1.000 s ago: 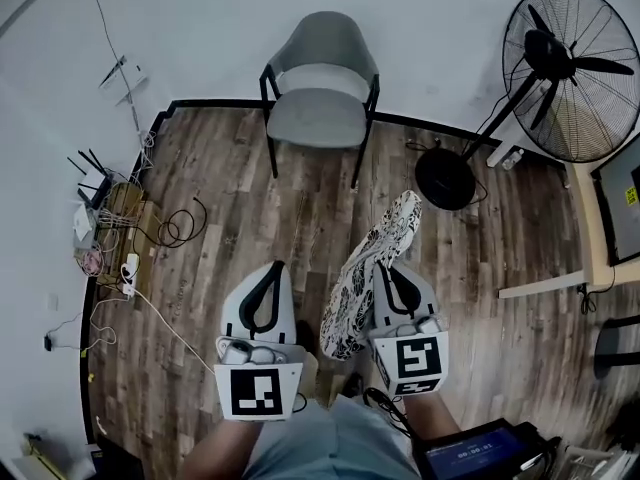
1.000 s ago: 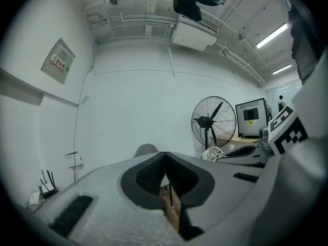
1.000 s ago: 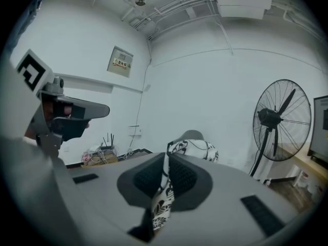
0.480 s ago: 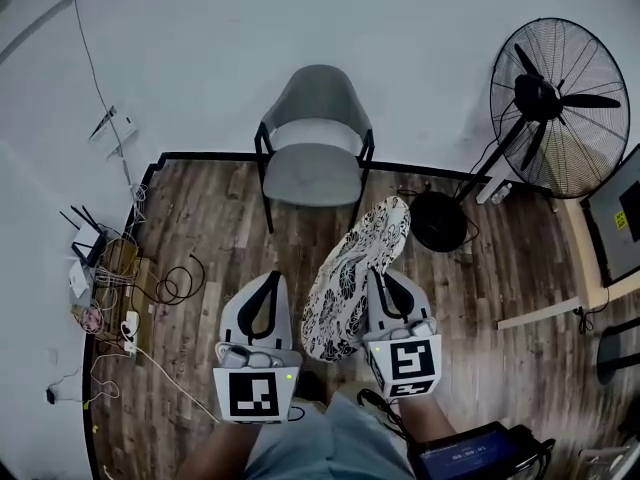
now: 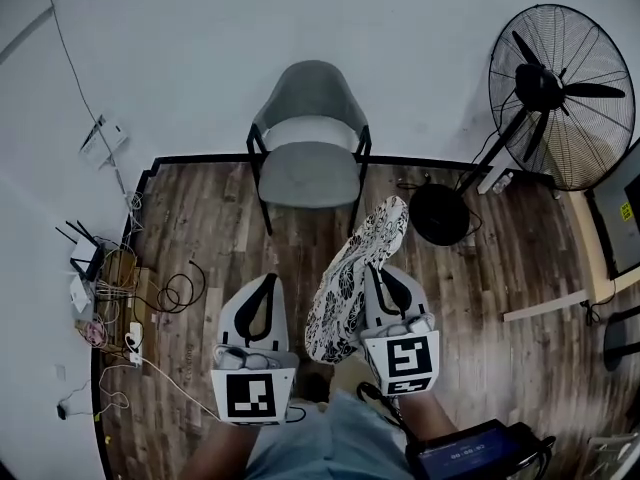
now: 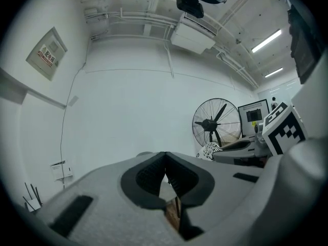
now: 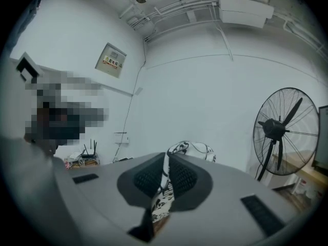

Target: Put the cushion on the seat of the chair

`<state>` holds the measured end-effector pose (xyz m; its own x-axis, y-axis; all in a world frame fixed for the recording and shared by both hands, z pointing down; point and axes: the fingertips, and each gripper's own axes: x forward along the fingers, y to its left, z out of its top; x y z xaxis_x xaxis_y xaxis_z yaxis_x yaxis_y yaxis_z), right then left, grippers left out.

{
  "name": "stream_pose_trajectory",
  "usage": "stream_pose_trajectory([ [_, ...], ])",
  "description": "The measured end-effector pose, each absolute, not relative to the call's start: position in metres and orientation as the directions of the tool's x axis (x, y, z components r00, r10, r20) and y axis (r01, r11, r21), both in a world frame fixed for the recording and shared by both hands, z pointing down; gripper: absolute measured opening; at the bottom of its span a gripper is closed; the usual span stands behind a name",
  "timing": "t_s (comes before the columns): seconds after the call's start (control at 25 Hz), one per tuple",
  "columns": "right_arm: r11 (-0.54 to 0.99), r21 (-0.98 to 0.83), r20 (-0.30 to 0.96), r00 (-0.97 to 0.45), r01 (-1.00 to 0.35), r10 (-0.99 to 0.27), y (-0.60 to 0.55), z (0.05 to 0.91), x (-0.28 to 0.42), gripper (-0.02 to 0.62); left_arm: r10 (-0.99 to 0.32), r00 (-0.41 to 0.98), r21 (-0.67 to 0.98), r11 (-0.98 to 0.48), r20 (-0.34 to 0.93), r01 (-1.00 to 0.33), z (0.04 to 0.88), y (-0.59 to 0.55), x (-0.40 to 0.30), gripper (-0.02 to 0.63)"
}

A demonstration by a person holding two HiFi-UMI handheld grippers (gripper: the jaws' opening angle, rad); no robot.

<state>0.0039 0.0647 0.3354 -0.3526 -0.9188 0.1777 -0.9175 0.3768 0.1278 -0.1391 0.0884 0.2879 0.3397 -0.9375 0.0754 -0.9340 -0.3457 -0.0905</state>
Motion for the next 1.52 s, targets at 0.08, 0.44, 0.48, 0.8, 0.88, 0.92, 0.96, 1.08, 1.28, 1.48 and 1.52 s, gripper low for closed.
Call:
stream_pose_trajectory([
  [0.08, 0.375, 0.114, 0.179, -0.352, -0.920, -0.919, 0.055, 0.339, 0.008, 0.014, -0.934, 0.348, -0.099, -0.356, 0.086, -0.929, 0.292, 0.078, -0.132, 0.009],
  [0.44, 0.374, 0.054, 0.245, -0.351, -0.926, -0.904, -0.024, 0.374, 0.039, 0.014, -0.912, 0.370, -0.099, -0.390, 0.176, -0.915, 0.322, -0.010, -0.094, 0.009],
  [0.48, 0.375, 0.044, 0.255, -0.353, -0.926, -0.900, -0.036, 0.380, 0.041, 0.014, -0.909, 0.372, -0.101, -0.395, 0.187, -0.913, 0.326, -0.023, -0.091, 0.009],
  [0.8, 0.432, 0.018, 0.272, -0.411, -0.902, -0.870, -0.134, 0.387, 0.057, 0.014, -0.907, 0.357, -0.110, -0.388, 0.222, -0.915, 0.333, -0.124, -0.055, 0.009],
  [0.88, 0.450, 0.021, 0.268, -0.429, -0.893, -0.863, -0.154, 0.381, 0.055, 0.014, -0.912, 0.352, -0.122, -0.382, 0.212, -0.916, 0.326, -0.141, -0.054, 0.009],
  [0.92, 0.459, 0.022, 0.263, -0.438, -0.888, -0.860, -0.165, 0.377, 0.056, 0.014, -0.916, 0.348, -0.132, -0.377, 0.202, -0.917, 0.321, -0.151, -0.053, 0.009],
  [0.96, 0.467, 0.025, 0.255, -0.446, -0.884, -0.858, -0.176, 0.373, 0.058, 0.014, -0.920, 0.342, -0.142, -0.371, 0.189, -0.918, 0.316, -0.160, -0.050, 0.009],
  [1.08, 0.485, 0.043, 0.225, -0.465, -0.873, -0.856, -0.206, 0.358, 0.068, 0.014, -0.935, 0.324, -0.169, -0.345, 0.144, -0.923, 0.299, -0.183, -0.039, 0.009],
  [1.28, 0.517, 0.086, 0.182, -0.497, -0.852, -0.849, -0.232, 0.333, 0.057, 0.014, -0.951, 0.292, -0.169, -0.305, 0.098, -0.937, 0.279, -0.202, -0.048, 0.009],
  [1.48, 0.528, 0.114, 0.176, -0.506, -0.842, -0.844, -0.251, 0.324, 0.040, 0.014, -0.961, 0.264, -0.138, -0.274, 0.087, -0.952, 0.277, -0.216, -0.070, 0.009],
  [1.52, 0.529, 0.117, 0.180, -0.506, -0.840, -0.844, -0.254, 0.324, 0.037, 0.014, -0.961, 0.261, -0.129, -0.271, 0.089, -0.954, 0.278, -0.220, -0.074, 0.009],
])
